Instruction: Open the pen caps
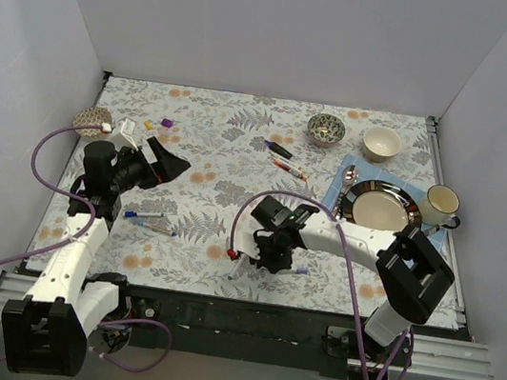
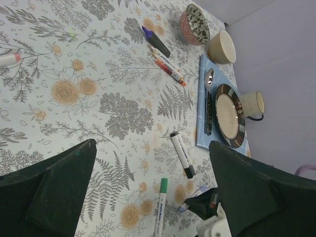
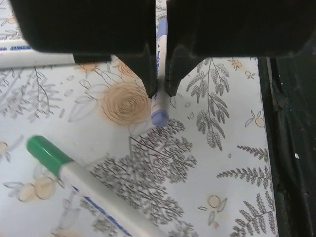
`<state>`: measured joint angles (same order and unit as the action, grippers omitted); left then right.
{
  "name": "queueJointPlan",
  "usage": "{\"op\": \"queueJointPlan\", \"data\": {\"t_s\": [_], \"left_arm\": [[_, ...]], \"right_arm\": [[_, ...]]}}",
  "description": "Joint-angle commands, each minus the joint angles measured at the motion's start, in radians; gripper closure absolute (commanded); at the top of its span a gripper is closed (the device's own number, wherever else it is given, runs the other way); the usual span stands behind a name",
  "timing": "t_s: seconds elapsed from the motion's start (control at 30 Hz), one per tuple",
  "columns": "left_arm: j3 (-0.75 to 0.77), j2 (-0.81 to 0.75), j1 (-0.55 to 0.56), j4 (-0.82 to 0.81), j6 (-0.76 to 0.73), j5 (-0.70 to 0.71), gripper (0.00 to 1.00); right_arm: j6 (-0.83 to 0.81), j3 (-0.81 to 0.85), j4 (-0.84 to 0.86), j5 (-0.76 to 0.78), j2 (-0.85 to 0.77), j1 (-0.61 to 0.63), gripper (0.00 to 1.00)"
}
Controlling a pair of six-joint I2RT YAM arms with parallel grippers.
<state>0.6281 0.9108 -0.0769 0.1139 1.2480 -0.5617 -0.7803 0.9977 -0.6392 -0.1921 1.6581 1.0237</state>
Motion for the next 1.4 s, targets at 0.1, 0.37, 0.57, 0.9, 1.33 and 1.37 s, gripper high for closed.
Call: {"op": "queueJointPlan", "data": {"t_s": [0.1, 0.37, 0.57, 0.9, 1.33, 1.37], "left_arm": [[-0.063, 0.066, -0.004, -0.166, 0.131, -0.214, 0.02], [-0.151, 0.092, 0.238, -0.359, 0.251, -0.136, 0.02], [-0.289, 0.14, 0.505, -0.752, 0.217, 0.049, 0.02], [-0.13, 0.535, 0.706, -1.062, 0.237, 0.163, 0.02], [0.051, 0.781, 0.807, -1.139, 0.311, 0.144, 0.24], [0.058, 0.784, 0.812, -1.134, 0.309, 0.138, 0.25]], "right_arm": [[0.023, 0.174, -0.082, -0.285, -0.06, -0.218, 0.99], [0.214, 0.317, -0.034, -0.598, -0.061, -0.489, 0.99], [0.632, 0.266, 0.349, -0.889, -0.02, -0.698, 0.99], [1.641, -0.123, 1.455, -0.935, -0.037, -0.801, 0.99], [1.77, -0.217, 1.587, -0.883, -0.052, -0.847, 0.99], [1.77, -0.218, 1.589, -0.882, -0.05, -0.846, 0.99]]}}
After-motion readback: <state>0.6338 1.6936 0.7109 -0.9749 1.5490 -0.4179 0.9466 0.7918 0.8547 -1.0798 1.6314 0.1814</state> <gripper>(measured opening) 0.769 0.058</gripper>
